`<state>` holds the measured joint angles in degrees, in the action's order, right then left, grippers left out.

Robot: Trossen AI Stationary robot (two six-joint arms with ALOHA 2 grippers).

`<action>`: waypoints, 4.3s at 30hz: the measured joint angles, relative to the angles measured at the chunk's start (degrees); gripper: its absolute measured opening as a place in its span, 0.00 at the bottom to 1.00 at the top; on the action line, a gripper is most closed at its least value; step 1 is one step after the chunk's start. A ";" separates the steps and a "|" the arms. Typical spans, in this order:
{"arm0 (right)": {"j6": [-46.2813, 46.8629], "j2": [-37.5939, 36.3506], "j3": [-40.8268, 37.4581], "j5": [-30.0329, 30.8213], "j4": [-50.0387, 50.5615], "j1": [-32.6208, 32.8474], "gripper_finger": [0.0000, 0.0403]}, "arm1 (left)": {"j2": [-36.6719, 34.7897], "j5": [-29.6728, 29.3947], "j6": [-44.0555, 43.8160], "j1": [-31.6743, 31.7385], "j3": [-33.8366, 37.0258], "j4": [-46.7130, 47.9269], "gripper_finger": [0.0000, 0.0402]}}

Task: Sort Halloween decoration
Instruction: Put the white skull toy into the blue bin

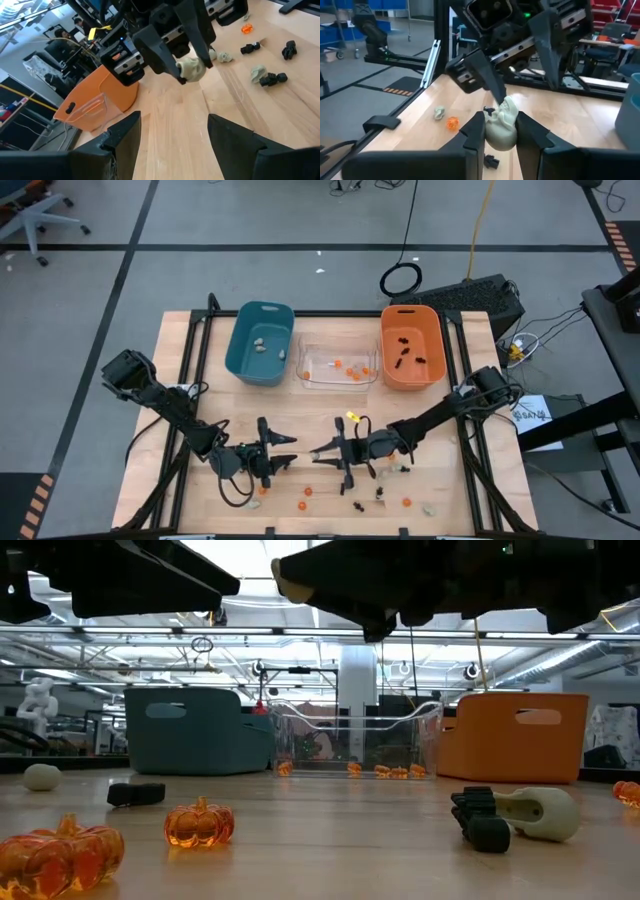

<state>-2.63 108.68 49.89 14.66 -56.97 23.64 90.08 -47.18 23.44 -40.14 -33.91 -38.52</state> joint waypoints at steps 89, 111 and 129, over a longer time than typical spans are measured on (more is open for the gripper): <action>19.57 -11.23 0.00 -25.19 21.23 -13.51 0.46 | 0.09 21.06 30.86 11.78 -14.47 23.87 0.11; 12.34 -9.80 0.00 0.77 33.92 -0.84 0.57 | 0.07 16.53 23.75 5.85 -14.47 20.48 0.12; 11.30 -4.81 0.00 3.32 21.57 0.75 0.55 | 0.02 15.34 30.83 4.94 -14.47 18.00 0.12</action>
<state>8.67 103.88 49.89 17.98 -35.40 24.39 90.11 -31.84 54.27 -35.20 -48.38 -20.52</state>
